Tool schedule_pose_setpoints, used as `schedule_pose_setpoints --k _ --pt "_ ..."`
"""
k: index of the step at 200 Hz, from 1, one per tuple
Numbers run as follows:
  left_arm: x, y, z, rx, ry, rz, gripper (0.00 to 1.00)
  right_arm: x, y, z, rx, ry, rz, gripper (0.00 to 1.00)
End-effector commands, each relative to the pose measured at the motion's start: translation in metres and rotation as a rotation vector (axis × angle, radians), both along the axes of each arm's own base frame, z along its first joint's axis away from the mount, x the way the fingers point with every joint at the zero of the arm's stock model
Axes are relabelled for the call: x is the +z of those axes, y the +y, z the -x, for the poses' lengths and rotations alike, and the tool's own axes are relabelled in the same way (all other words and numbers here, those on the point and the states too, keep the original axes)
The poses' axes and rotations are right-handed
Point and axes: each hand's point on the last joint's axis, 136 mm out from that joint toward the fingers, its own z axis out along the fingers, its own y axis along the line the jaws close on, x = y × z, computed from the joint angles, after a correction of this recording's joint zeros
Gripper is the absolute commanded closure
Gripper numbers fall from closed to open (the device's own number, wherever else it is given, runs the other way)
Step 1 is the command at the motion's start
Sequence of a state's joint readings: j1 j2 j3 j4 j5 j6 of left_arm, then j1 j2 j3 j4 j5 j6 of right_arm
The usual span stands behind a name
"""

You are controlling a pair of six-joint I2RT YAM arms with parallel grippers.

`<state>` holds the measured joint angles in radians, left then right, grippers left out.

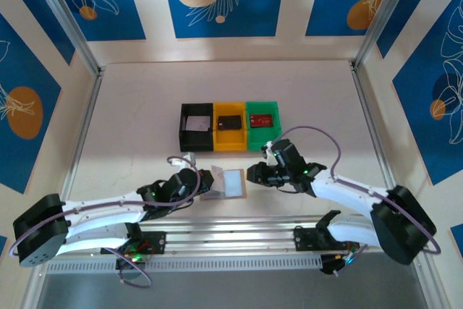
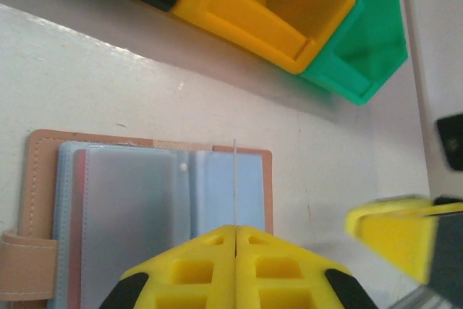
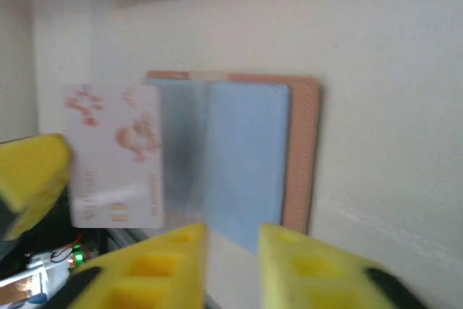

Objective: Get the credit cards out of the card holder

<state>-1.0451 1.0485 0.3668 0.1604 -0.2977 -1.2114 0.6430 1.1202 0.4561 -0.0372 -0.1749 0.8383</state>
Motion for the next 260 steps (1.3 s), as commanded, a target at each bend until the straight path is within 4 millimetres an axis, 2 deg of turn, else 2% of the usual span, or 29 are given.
schedule_pose_setpoints --k 1,21,59,97,125,190,260 --pt "0.016 -0.013 0.007 -0.13 -0.019 -0.02 1.0 0.01 -0.006 0.014 0.052 -0.009 -0.048 0.61" --pt "0.026 -0.02 0.013 -0.201 -0.036 -0.012 1.0 0.024 -0.006 0.021 0.08 -0.04 -0.108 0.51" --pt "0.045 -0.04 0.029 -0.364 -0.057 0.025 1.0 0.037 -0.004 0.036 0.148 -0.102 -0.191 0.46" --pt "0.056 -0.043 0.037 -0.416 -0.081 0.063 1.0 0.035 -0.006 0.047 0.171 -0.157 -0.252 0.45" --pt "0.064 -0.054 0.043 -0.465 -0.097 0.129 1.0 0.036 -0.007 0.051 0.176 -0.191 -0.289 0.45" --pt "0.068 -0.07 0.044 -0.477 -0.092 0.234 1.0 0.038 0.004 0.064 0.23 -0.245 -0.325 0.46" --pt "0.07 -0.076 0.045 -0.483 -0.097 0.253 1.0 0.04 0.009 0.063 0.22 -0.293 -0.319 0.48"
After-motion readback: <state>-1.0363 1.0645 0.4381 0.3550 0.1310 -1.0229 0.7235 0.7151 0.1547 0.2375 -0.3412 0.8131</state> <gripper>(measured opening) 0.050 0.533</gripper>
